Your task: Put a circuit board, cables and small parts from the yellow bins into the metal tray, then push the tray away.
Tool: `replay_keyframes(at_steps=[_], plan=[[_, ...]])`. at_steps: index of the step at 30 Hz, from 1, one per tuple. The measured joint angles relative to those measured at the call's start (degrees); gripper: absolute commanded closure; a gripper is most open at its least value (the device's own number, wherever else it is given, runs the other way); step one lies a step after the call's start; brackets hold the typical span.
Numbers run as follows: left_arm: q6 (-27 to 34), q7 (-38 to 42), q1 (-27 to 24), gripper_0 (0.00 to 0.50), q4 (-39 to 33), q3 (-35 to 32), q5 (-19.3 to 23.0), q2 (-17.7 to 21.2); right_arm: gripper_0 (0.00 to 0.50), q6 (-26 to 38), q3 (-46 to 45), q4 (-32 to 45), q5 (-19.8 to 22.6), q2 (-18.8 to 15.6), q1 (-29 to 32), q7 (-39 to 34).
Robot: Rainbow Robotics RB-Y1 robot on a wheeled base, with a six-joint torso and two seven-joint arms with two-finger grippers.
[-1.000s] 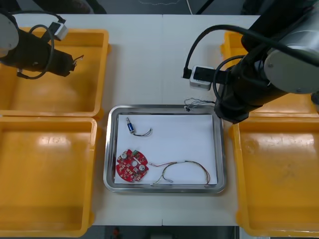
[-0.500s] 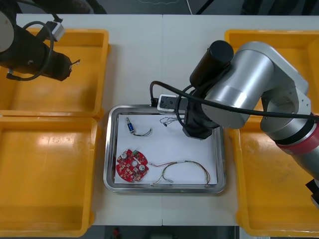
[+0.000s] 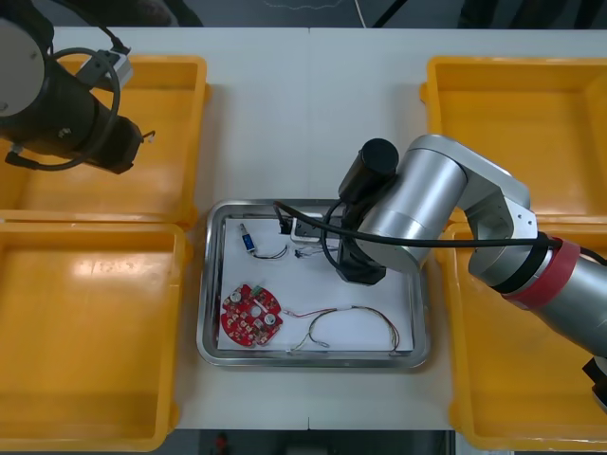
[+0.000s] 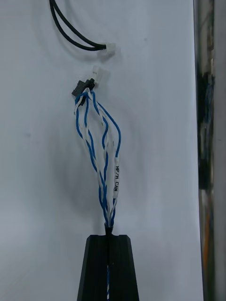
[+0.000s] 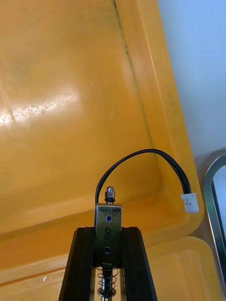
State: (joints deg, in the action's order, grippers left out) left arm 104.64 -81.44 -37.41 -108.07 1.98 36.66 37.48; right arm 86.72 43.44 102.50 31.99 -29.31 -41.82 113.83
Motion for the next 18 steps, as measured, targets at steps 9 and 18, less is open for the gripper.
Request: replay_keyframes(at_steps=[9,18], plan=[[2.3,1.34,1.77,0.5,-3.4,-0.67,-2.29,-2.2,0.125,-0.16,0.39,-0.7,-0.09,0.0,-0.02,0.0],[2.32,1.35,1.95,0.5,-3.45,-0.68,-2.3,-2.2,0.0,0.08,0.39,-0.35,-0.86,0.0,-0.03,0.0]])
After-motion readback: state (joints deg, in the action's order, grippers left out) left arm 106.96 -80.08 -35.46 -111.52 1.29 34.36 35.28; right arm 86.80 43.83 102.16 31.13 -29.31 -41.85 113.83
